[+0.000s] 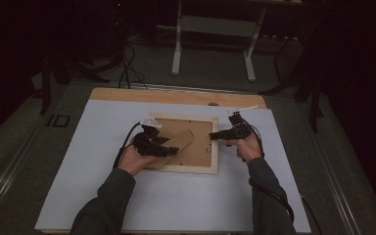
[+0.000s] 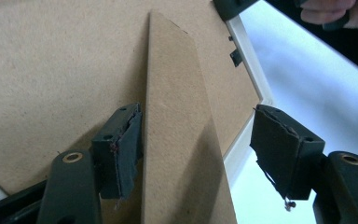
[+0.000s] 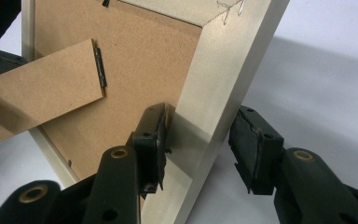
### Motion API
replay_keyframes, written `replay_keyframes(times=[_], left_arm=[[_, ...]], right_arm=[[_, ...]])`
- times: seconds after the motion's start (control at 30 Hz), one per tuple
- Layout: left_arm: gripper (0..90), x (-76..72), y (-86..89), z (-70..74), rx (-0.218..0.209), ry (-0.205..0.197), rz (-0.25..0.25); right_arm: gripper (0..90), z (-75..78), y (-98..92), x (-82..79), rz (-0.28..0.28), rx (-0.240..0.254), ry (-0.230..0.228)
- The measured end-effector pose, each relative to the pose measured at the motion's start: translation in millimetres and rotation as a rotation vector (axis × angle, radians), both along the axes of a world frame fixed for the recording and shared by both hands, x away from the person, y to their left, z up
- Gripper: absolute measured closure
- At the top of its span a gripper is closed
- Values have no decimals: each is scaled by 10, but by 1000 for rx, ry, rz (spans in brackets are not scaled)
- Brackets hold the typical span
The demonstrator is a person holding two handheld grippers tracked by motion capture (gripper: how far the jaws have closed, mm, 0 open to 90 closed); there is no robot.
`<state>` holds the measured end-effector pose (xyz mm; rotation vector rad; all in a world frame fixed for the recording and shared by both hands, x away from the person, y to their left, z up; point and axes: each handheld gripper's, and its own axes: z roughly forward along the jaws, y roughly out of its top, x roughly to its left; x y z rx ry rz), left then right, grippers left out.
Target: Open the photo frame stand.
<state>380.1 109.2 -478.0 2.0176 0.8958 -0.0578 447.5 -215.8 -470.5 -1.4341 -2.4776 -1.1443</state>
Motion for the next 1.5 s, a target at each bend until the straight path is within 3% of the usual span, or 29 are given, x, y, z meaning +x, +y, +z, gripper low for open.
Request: replay_keyframes(times=[0.1,0.17,0.37,0.53,0.67,1.13,1.5], left_arm=[[362,29,4,-28,-7,38,-7],[380,29,-9,-35,6,40,-13],[471,13,-48,-46,82,-1,-28],[451,-20,-106,-46,162,-33,-63],[482,-30,-138,-31,200,-53,-76],[491,-34,-171,-11,226,-66,-81],[504,8,-218,26,249,-79,-79]], right_arm=[[560,11,5,-7,2,-7,-6],[560,18,8,-9,5,-9,-10],[560,33,15,-19,8,-15,-16],[560,37,17,-21,8,-18,-18],[560,41,17,-28,8,-18,-20],[562,48,14,-42,2,-17,-36],[575,104,-5,-73,-28,-17,-81]])
